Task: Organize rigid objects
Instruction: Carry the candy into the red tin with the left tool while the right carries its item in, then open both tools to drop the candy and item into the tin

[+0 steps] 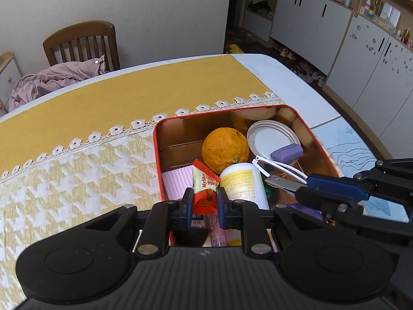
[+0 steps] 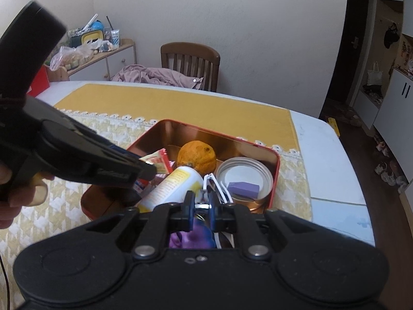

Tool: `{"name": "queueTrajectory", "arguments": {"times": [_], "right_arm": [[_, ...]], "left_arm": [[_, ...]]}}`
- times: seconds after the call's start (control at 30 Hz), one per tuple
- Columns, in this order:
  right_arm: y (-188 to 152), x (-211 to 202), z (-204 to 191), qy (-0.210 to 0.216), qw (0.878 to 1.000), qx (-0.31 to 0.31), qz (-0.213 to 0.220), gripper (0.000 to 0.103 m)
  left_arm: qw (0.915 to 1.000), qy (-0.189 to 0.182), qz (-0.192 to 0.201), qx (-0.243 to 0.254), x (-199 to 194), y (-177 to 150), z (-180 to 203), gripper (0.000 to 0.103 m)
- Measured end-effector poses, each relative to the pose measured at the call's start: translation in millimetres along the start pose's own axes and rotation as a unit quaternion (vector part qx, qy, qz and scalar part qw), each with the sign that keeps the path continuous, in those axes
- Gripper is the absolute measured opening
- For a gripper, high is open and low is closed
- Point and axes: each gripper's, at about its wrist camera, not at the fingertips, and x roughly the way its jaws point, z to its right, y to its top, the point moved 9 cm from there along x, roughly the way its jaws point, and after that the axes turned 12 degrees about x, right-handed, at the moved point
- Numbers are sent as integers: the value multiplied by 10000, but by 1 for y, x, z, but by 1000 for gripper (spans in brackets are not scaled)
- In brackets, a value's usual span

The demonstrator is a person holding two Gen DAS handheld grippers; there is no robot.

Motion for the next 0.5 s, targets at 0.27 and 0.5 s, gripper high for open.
{"name": "queueTrajectory", "arguments": {"times": [0.27,0.5], "right_arm": [[-8,12,0,-89,9997,-68,-208,10],[-9,14,0,-108,9995,96,-279,19]], "left_arm": [[9998,-29,-175,-76,15,2,0,18],[9995,-104,-265,-126,19,-1,-1,18]]}}
